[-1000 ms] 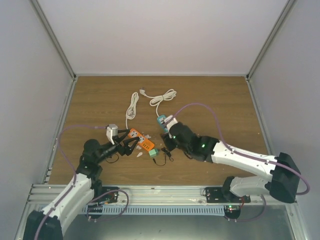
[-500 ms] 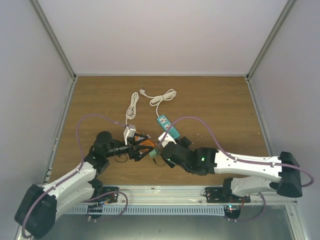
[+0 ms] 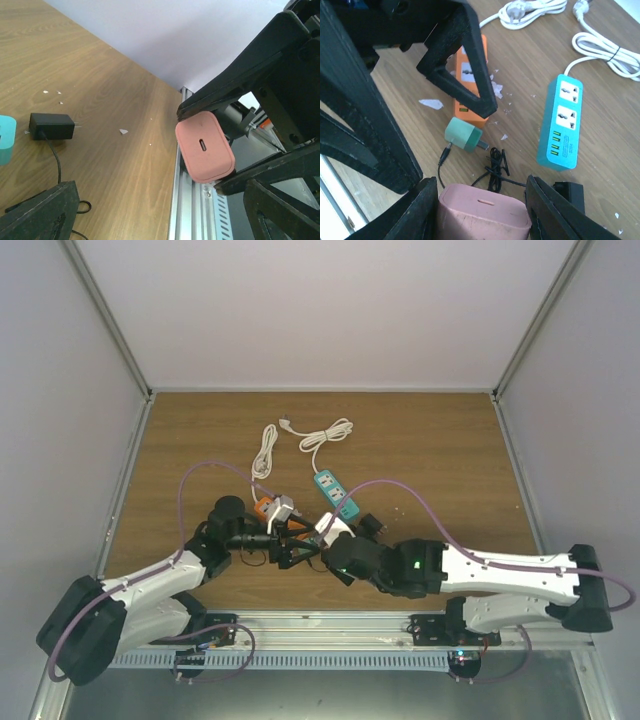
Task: Insert the plug
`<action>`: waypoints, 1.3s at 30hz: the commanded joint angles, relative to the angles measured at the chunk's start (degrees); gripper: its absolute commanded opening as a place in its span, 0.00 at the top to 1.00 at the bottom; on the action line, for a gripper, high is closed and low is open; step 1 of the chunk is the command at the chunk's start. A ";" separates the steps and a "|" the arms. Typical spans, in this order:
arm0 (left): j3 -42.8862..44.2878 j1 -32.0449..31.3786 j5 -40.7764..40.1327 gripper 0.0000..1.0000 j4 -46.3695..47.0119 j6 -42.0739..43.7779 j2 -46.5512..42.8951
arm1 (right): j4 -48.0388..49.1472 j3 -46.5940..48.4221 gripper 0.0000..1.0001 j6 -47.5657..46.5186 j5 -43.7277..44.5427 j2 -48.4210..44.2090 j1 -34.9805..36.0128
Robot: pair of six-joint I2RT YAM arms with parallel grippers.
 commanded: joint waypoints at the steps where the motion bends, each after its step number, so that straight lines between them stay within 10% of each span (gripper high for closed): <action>1: 1.56 -0.94 1.98 0.07 2.92 1.78 0.53 | -1.85 2.32 0.99 -1.12 -0.44 2.36 1.38; 39: 6.84 -7.32 6.65 0.31 4.74 4.97 11.78 | -14.71 18.53 0.99 -8.77 -1.55 13.57 1.70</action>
